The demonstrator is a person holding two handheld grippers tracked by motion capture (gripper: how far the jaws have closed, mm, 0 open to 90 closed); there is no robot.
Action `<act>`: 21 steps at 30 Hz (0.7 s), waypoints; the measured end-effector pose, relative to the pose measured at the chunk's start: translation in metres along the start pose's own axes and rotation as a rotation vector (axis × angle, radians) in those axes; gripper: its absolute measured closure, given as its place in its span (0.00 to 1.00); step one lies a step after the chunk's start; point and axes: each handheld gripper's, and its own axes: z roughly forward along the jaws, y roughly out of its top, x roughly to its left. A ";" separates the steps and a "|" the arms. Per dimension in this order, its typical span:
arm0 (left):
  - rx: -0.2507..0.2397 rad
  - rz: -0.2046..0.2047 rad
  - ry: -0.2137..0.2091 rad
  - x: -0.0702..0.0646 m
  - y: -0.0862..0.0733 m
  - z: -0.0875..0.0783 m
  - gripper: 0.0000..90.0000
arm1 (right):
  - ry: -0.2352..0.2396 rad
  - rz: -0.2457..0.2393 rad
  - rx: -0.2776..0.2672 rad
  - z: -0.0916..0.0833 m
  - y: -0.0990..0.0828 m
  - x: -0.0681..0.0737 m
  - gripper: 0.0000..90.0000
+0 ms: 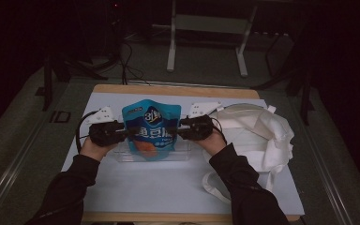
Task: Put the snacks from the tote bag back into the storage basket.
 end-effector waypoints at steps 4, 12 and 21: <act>-0.001 -0.025 0.003 -0.002 0.000 -0.005 0.49 | -0.010 0.006 0.000 -0.005 0.002 0.000 0.57; 0.015 -0.015 0.005 -0.010 -0.003 -0.007 0.11 | -0.001 0.021 0.002 -0.010 0.000 -0.001 0.20; -0.003 -0.028 0.020 -0.022 -0.016 -0.018 0.00 | -0.016 0.026 -0.017 -0.022 -0.004 0.004 0.16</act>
